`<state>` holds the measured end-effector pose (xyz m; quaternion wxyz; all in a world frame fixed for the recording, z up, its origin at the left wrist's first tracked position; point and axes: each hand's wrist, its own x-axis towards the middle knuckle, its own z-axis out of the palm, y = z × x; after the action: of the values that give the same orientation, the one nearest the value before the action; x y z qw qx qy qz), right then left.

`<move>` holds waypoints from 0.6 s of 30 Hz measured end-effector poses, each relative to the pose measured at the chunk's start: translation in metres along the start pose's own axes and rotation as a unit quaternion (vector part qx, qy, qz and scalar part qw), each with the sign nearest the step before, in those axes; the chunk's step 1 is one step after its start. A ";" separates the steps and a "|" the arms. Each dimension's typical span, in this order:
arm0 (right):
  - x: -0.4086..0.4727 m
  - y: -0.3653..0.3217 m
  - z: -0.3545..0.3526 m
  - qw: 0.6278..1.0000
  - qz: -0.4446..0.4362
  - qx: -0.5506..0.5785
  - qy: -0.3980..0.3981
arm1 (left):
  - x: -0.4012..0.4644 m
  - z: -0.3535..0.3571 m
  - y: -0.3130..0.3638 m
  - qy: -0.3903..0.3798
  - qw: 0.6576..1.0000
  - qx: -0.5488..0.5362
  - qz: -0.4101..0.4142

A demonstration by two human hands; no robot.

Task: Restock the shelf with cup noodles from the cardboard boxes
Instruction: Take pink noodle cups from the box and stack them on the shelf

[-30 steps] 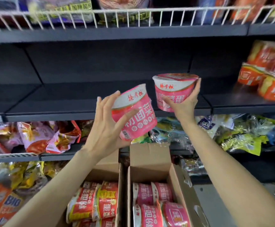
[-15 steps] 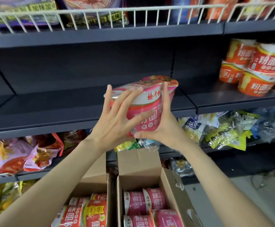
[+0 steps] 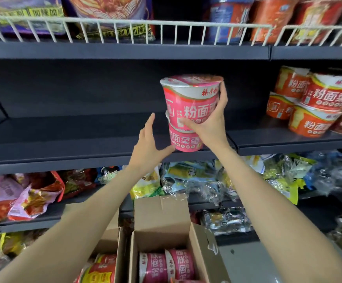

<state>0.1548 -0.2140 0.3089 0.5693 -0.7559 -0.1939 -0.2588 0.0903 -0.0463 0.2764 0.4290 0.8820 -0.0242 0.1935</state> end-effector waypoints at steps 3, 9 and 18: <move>0.017 0.021 0.012 0.999 0.018 -0.047 0.003 | 0.032 0.025 -0.004 -0.041 0.998 -0.027 -0.050; 0.036 0.064 0.003 0.977 -0.013 -0.205 0.062 | 0.094 0.084 -0.002 0.038 0.999 -0.025 -0.010; 0.091 0.150 0.000 0.922 -0.079 -0.355 -0.132 | 0.188 0.135 -0.018 0.012 0.973 -0.215 -0.080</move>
<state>0.3151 -0.2557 0.2510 0.2105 -0.9179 -0.2219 -0.2528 0.3107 -0.1148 0.2557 0.6230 0.7657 0.0102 0.1597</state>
